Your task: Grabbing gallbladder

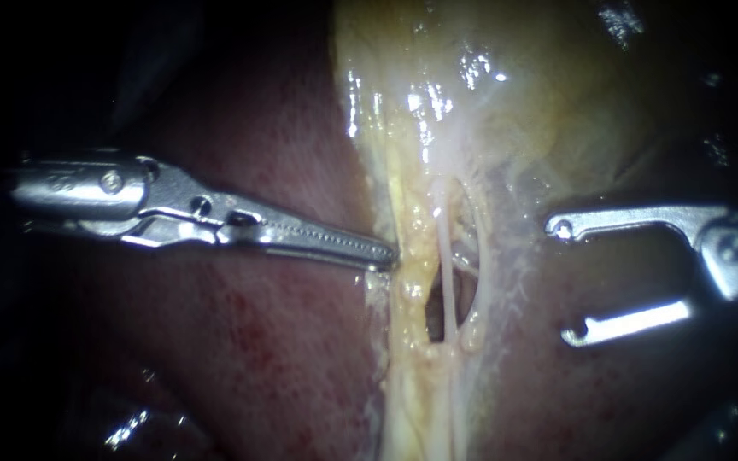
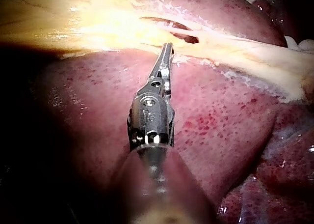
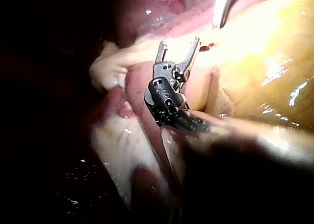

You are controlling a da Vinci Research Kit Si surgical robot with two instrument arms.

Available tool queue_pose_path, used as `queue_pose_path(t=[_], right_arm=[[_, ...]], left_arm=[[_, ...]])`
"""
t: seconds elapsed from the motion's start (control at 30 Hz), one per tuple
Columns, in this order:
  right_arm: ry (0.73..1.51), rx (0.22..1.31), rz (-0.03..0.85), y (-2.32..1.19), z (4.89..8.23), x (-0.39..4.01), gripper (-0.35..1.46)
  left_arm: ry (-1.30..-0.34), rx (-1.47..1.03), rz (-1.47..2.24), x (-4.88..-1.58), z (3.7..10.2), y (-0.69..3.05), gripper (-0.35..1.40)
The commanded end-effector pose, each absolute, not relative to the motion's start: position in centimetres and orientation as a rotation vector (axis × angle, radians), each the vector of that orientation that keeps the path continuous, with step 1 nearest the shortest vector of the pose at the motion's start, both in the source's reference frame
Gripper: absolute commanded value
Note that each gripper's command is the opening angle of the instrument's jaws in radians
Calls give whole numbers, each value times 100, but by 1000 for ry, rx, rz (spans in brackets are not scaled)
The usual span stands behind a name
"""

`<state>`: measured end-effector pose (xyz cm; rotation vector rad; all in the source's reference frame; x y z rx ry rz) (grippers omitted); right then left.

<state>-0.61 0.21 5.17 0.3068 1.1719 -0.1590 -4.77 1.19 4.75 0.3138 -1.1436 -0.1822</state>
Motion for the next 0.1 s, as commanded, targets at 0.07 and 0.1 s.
queue_pose_path(t=[0.07,0.1], right_arm=[[1172,307,-159,21,517,-61,54],[1172,307,-159,21,517,-61,54]], left_arm=[[-1142,318,-188,-477,475,119,-35],[-1142,318,-188,-476,474,119,-35]])
